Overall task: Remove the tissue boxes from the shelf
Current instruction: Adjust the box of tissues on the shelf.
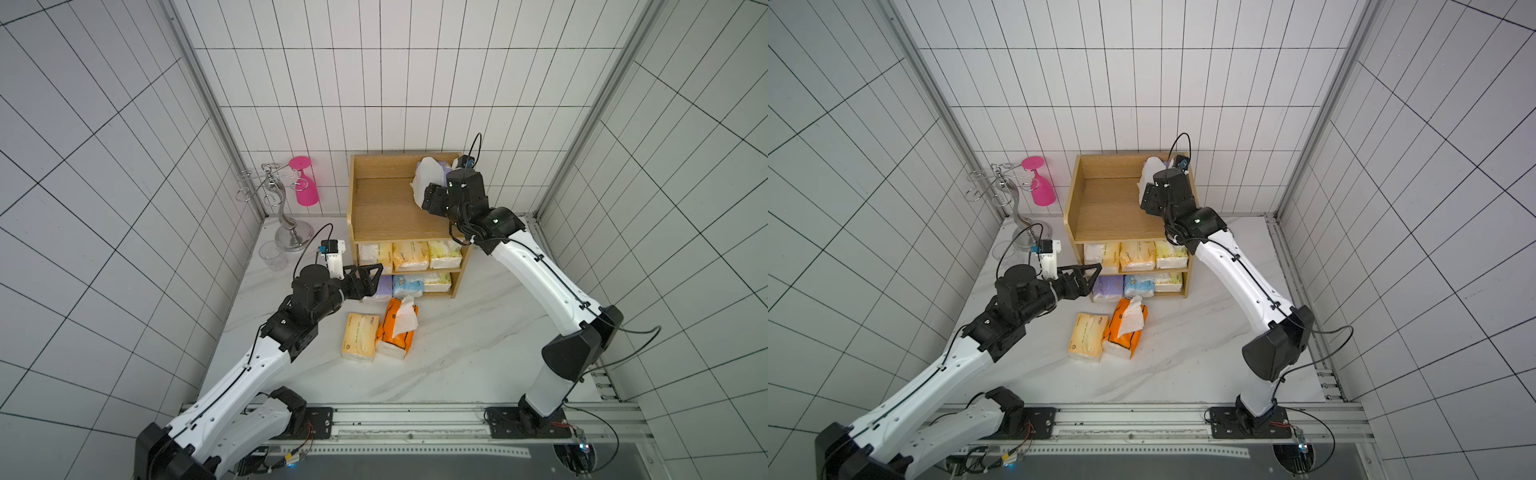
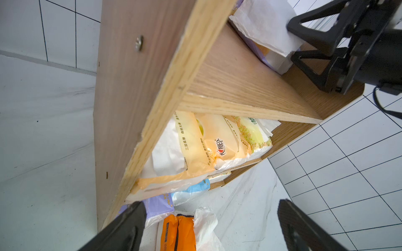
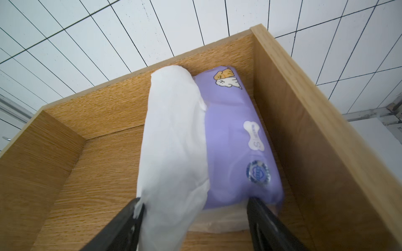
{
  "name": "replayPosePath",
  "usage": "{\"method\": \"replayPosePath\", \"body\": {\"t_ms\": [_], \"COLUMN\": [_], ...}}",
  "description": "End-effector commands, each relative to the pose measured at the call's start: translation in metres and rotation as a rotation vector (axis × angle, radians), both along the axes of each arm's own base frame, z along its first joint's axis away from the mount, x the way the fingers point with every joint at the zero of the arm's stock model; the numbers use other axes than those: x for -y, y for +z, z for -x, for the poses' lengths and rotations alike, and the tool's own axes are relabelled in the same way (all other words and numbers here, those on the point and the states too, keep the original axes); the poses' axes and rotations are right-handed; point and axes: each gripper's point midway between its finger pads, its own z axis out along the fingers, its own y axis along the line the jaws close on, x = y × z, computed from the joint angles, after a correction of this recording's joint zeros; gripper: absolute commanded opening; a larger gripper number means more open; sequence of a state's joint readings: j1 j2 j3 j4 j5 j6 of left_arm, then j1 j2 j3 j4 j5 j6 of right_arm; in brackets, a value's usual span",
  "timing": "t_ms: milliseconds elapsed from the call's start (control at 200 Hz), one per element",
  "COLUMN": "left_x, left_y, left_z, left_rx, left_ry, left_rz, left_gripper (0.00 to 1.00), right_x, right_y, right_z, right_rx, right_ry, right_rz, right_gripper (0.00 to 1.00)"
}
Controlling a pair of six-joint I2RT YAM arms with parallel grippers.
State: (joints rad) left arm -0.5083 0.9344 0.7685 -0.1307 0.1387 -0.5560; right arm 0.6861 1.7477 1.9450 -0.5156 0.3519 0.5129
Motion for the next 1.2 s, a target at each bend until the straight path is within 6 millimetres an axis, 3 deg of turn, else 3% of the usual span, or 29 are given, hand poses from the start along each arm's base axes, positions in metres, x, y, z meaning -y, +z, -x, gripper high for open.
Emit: {"method": "replayPosePath", "body": {"t_ms": [0,140,445,580,825,885,954,984,1074,1194], "left_x": [0.003,0.004,0.002,-0.002,-0.010,-0.011,-0.014,-0.015,-0.018,-0.022], "left_y": [0.010,0.005,0.005,0.008,0.015,0.016,0.018,0.018,0.020,0.021], "left_z": [0.002,0.004,0.010,0.011,0.013,0.014,0.016,0.016,0.019,0.022], "left_rx": [0.039,0.028,0.033,0.040,0.054,0.054,0.056,0.057,0.059,0.064], "left_ry": [-0.024,-0.038,-0.043,-0.028,0.006,0.009,0.018,0.021,0.029,0.040], "left_rz": [0.008,0.009,0.015,0.010,0.005,0.004,0.003,0.002,-0.003,-0.004], "left_gripper": [0.98,0.98,0.98,0.98,0.98,0.98,0.98,0.98,0.98,0.98], "right_x": [-0.007,-0.017,-0.027,-0.031,-0.052,-0.061,-0.065,-0.063,-0.047,-0.020], "right_y": [0.010,0.008,0.004,0.005,0.012,0.016,0.023,0.026,0.035,0.042], "right_z": [-0.015,-0.023,-0.015,0.005,0.064,0.081,0.098,0.102,0.110,0.108], "right_rx": [0.045,0.051,0.031,0.018,0.011,0.020,0.029,0.028,0.038,0.051], "right_ry": [0.006,0.028,0.090,0.126,0.219,0.263,0.298,0.304,0.287,0.261], "right_rz": [-0.043,-0.036,-0.032,-0.033,-0.063,-0.069,-0.062,-0.060,-0.051,-0.040], "right_gripper": [0.72,0.59,0.06,0.01,0.05,0.18,0.46,0.53,0.61,0.63]}}
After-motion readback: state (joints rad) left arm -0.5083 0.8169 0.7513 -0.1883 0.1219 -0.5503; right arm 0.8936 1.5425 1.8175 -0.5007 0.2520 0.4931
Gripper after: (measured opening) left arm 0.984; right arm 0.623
